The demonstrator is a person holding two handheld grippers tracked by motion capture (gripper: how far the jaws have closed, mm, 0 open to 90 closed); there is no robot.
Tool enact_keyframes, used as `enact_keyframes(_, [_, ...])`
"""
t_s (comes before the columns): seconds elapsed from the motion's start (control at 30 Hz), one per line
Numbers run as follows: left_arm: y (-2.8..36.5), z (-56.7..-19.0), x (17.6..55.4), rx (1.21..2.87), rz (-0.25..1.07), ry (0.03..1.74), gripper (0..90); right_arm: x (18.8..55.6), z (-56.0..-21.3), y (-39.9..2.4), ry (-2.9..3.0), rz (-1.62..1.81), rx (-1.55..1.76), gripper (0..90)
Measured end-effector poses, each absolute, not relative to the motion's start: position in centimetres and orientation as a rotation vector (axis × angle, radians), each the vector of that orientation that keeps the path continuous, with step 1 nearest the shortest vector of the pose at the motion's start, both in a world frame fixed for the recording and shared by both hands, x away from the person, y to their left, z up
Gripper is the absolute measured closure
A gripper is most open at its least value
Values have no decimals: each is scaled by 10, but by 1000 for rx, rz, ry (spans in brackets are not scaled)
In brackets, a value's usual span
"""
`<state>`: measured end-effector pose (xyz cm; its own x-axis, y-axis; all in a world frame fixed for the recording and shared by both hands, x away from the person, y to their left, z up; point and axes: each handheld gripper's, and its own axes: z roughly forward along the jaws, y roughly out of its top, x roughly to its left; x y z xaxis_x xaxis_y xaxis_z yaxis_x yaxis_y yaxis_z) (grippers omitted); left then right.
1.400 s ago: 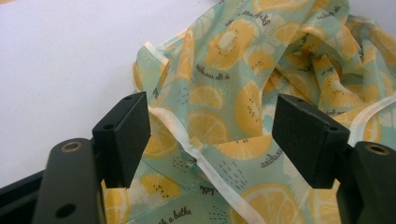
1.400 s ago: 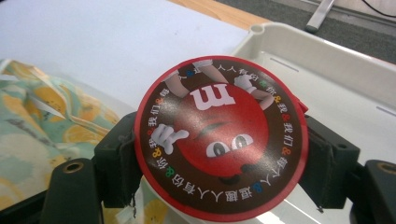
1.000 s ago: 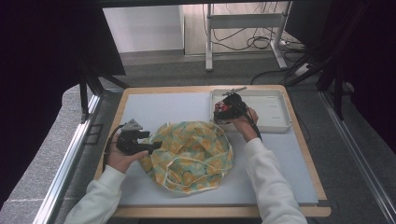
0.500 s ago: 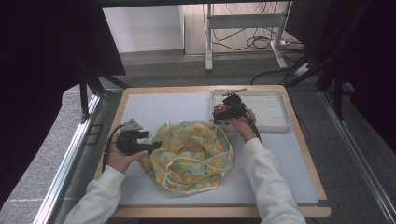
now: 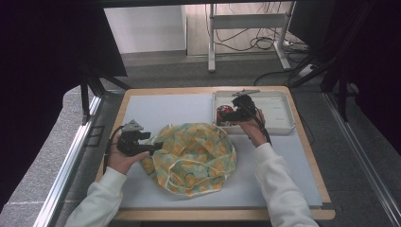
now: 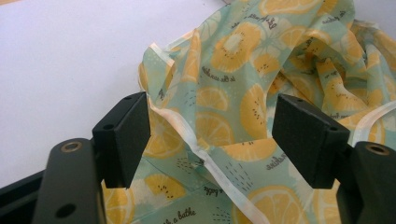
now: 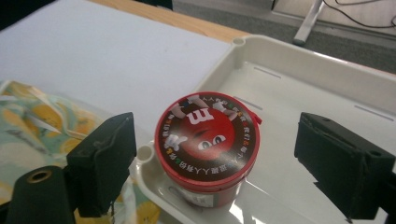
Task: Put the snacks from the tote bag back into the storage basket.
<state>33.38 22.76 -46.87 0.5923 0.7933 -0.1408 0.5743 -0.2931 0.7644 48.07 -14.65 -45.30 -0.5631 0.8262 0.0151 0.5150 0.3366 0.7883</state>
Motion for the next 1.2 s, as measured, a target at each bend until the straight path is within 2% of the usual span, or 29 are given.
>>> enact_keyframes(0.3, [233,-468,330,1985,346,1104,283,456,-437,-155,2223,1212,1091,201])
enact_keyframes(0.67, [236,-463,321,1976,356,1078,284,393,-428,-167,2262,1229,962,223])
enact_keyframes(0.93, [235,-464,322,1982,356,1089,284,359,-443,-193,2293,1230,974,230])
enact_keyframes(1.2, [235,-465,321,1984,361,1096,284,347,-476,-214,2322,1185,1024,231])
